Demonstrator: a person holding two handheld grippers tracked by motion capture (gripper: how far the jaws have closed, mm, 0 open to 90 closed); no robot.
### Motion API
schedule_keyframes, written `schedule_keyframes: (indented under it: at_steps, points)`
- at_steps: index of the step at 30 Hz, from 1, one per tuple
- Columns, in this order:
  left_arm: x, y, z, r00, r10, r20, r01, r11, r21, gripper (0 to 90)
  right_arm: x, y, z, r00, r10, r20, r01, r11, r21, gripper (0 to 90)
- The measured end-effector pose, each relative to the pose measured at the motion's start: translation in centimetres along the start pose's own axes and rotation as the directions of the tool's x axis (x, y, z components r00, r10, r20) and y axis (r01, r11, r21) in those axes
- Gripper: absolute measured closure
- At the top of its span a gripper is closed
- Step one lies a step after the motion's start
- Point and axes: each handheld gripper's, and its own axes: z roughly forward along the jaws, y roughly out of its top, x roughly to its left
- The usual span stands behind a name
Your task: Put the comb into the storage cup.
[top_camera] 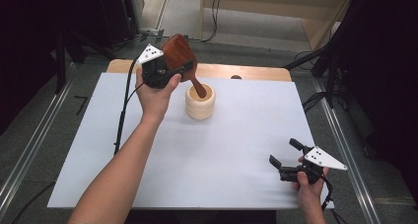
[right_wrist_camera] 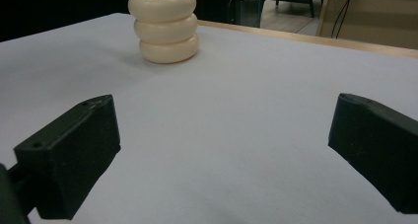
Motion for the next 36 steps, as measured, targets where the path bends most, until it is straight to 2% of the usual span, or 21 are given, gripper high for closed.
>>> schedule_keyframes:
  at_steps: [11, 22, 36]
  points:
    - [0.0, -0.8, 0.7, 1.0000, 0.000, -0.003, 0.000, 0.9999, 0.013, 56.8, -0.1, 0.0, -0.1, 1.0000, 0.002, 0.003, -0.002, 1.000, 0.000, 0.0]
    - [0.4, -1.8, 1.2, 0.9998, -0.020, 0.001, 0.020, 0.9994, 0.027, 56.2, -0.1, 0.0, -0.1, 1.0000, 0.003, 0.002, -0.003, 1.000, 0.000, 0.0]
    - [0.6, -2.9, 1.8, 0.9996, -0.011, -0.027, 0.012, 0.9993, 0.037, 56.1, 0.0, 0.0, -0.1, 1.0000, 0.002, 0.002, -0.002, 1.000, 0.001, 0.0]
